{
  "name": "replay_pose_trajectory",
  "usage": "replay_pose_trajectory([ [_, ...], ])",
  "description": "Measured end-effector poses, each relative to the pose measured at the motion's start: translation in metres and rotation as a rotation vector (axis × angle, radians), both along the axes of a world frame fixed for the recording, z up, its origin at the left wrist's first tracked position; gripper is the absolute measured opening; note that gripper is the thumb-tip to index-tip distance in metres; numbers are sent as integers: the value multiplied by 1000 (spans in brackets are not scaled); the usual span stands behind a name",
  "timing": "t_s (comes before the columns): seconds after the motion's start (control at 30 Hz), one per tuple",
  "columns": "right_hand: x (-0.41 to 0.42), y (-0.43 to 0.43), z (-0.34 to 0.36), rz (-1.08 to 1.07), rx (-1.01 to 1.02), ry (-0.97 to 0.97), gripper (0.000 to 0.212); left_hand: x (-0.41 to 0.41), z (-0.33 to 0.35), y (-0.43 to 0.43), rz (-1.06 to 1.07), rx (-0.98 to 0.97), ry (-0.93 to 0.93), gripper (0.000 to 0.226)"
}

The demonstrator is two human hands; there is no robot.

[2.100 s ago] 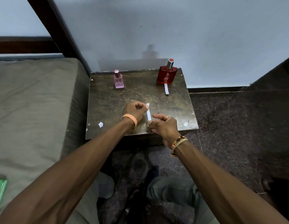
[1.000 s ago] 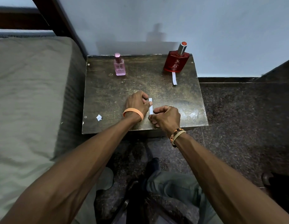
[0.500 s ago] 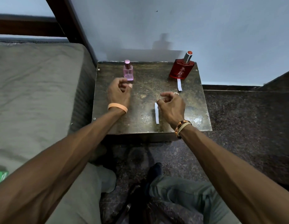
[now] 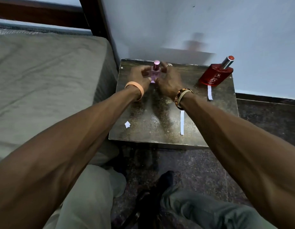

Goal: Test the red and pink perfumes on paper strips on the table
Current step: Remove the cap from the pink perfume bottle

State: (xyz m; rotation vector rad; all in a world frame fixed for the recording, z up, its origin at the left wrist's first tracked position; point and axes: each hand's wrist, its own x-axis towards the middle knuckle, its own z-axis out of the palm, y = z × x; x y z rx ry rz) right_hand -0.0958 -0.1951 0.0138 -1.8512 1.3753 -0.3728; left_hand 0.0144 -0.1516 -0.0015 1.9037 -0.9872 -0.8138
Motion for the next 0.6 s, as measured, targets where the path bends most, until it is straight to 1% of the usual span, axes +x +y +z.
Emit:
replay_pose_trajectory([
  [0.1,3,-2,-8,-83,-22,-54,43,-3,-7,0,33,-31,63,45],
  [0.17,1,-1,-10,-163,-40,-76,34,-9,-5,3,32,-53,79,43],
  [0.3,-17,11,-4,-213,-52,-108,30,-27,7,12,-13,-95,63,38],
  [0.47,-81,35,25,-260,-171,-97,26,-76,32,19,-128,-123,114,44],
  [0.6,-141,58,42,-341,-133,-89,24,-132,48,31,-257,-146,150,37],
])
